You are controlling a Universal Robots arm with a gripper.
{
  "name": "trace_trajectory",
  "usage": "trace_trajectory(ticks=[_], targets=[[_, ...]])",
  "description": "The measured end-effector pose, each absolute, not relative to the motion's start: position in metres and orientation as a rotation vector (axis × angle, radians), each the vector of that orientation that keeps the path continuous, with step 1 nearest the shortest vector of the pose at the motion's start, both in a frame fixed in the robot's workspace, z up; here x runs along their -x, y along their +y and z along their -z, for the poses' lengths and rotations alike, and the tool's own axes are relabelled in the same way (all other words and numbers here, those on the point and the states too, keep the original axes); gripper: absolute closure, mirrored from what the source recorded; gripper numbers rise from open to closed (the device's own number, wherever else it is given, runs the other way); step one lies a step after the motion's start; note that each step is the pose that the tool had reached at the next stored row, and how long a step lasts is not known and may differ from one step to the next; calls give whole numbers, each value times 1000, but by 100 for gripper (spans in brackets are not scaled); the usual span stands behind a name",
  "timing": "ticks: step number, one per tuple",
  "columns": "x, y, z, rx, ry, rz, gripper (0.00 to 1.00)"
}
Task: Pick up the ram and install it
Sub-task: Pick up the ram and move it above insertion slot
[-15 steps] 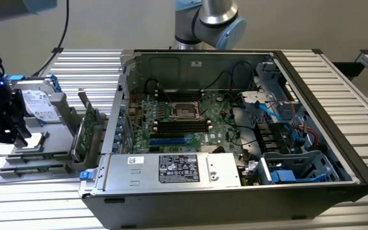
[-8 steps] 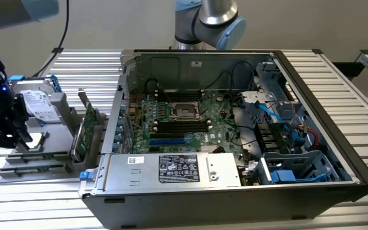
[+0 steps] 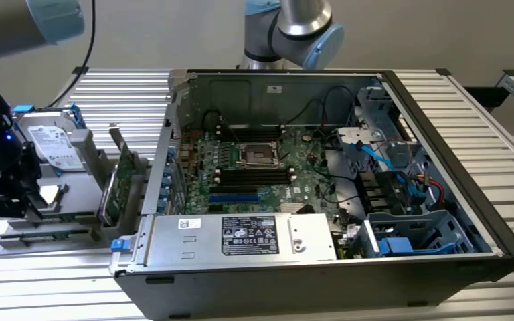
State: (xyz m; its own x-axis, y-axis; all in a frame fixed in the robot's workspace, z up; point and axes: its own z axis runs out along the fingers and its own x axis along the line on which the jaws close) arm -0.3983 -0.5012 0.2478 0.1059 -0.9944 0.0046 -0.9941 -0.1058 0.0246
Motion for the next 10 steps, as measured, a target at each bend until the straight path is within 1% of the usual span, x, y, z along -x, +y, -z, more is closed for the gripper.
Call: trace_trajectory(ticks=[10], targets=[[395, -507, -230, -2320, -2086, 20, 70]])
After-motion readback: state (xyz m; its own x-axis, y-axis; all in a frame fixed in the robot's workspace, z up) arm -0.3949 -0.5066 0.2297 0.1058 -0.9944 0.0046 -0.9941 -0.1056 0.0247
